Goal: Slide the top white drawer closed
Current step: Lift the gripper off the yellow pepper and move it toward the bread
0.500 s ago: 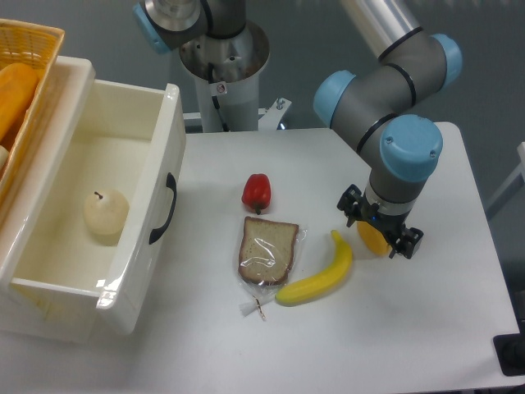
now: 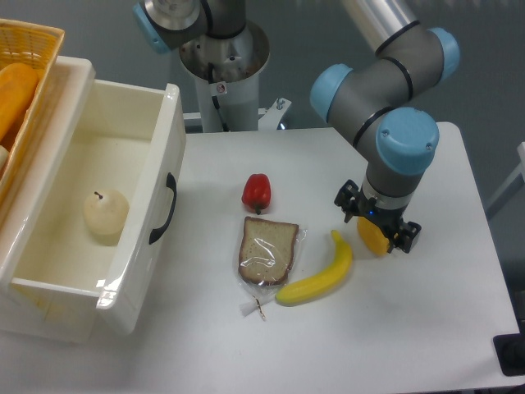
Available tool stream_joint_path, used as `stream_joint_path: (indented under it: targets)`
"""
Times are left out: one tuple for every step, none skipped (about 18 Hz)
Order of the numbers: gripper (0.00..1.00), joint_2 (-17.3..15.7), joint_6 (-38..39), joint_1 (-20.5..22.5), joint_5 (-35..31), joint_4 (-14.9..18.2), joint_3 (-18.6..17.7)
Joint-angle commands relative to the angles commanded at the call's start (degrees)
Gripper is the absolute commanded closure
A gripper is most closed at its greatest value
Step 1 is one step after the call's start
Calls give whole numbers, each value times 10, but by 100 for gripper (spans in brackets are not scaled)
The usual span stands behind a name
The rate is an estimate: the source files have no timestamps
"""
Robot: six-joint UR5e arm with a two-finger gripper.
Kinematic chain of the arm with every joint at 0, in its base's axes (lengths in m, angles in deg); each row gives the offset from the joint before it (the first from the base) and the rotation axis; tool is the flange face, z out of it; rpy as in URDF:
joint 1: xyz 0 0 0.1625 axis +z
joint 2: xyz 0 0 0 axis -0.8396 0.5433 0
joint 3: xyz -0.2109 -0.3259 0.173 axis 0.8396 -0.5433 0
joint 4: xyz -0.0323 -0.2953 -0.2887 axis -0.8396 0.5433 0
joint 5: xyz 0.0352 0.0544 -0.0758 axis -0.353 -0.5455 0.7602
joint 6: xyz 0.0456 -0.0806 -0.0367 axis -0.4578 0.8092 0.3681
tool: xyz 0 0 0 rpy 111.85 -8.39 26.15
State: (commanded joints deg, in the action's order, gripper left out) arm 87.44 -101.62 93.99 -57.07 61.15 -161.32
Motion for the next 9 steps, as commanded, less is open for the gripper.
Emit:
stream_joint_path:
  targets:
    - [0, -15, 3, -4, 1, 1, -11]
    - [0, -25, 36, -16, -2, 7, -13]
    - [0, -34, 105, -25, 1, 16, -26]
    - [0, -44, 177, -35, 8, 16, -42]
    - [0, -46, 222, -53, 14, 14, -46]
    - [0, -47, 230, -63, 17, 15, -43]
    - [0, -48, 236, -69, 20, 15, -41]
    - [0, -48, 251, -86, 38, 15, -36]
    - [0, -49, 278, -90, 59, 15, -33]
